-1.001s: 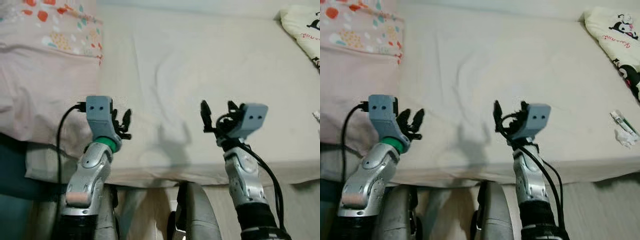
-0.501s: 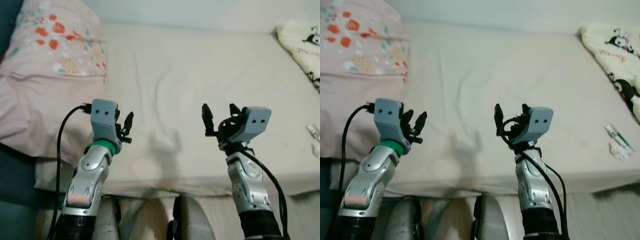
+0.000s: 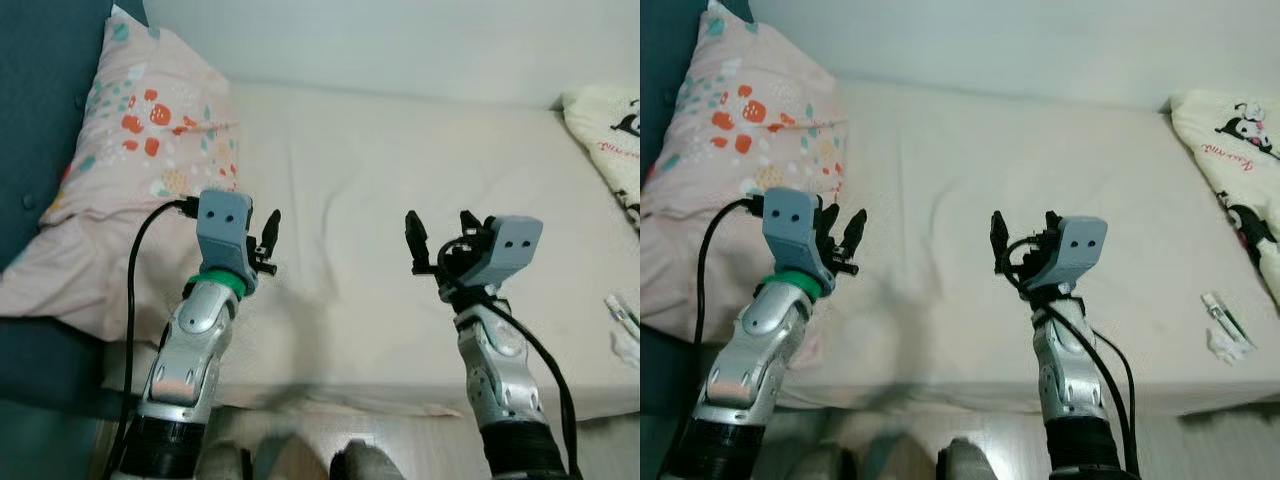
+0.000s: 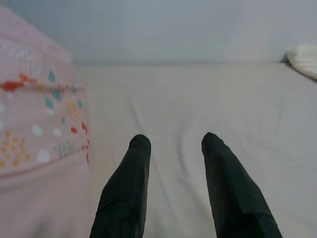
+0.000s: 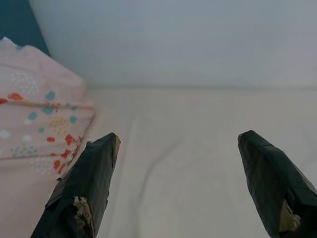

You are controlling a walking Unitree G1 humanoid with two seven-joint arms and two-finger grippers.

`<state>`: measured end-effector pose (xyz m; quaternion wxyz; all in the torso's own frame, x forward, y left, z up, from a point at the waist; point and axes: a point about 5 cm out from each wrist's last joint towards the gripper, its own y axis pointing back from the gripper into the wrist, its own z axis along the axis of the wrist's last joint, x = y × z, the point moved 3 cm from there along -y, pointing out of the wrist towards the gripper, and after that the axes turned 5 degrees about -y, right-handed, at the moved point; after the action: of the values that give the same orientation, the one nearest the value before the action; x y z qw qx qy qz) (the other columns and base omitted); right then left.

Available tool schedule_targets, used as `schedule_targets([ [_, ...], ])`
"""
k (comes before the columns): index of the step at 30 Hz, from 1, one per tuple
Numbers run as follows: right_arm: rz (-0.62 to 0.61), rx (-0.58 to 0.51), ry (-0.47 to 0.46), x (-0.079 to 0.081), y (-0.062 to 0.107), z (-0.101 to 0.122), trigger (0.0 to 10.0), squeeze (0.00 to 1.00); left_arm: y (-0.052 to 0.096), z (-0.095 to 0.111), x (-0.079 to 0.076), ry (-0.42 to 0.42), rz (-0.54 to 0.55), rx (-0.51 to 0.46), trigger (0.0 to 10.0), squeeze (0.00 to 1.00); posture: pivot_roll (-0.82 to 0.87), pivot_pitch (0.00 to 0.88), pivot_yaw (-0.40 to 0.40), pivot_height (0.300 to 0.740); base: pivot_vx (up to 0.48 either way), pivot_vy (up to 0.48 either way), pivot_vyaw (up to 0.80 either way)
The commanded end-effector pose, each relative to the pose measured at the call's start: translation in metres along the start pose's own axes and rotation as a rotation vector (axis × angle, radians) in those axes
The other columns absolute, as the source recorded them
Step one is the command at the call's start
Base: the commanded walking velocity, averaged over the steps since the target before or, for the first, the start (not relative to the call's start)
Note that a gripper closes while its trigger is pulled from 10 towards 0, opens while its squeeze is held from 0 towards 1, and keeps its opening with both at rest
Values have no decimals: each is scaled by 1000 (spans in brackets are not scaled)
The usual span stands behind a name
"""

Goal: Clean up the room

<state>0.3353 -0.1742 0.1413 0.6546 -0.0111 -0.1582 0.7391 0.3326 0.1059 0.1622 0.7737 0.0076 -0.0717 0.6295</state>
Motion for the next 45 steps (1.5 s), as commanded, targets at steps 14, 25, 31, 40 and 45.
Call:
schedule_targets([
  [14, -45, 373, -18, -7, 61, -102, 10000, 0, 21, -69, -8, -315, -41, 137, 10000, 0, 51, 31, -49, 740, -124, 0, 0],
  [25, 47, 339, 15, 19, 45, -103, 10000, 0, 17, -90, -8, -483, 6, 149, 10000, 0, 46, 23, -30, 740, -448, 0, 0],
  [31, 49, 304, 15, 20, 41, -97, 10000, 0, 14, -83, -10, -469, 9, 118, 10000, 0, 47, 27, -26, 740, -447, 0, 0],
  [40, 27, 271, 22, 14, 35, -92, 10000, 0, 9, -78, -10, -470, 28, 71, 10000, 0, 51, 30, -25, 740, -444, 0, 0],
  [45, 18, 274, 23, 12, 36, -93, 10000, 0, 8, -77, -11, -467, 25, 63, 10000, 0, 51, 30, -25, 740, -423, 0, 0],
])
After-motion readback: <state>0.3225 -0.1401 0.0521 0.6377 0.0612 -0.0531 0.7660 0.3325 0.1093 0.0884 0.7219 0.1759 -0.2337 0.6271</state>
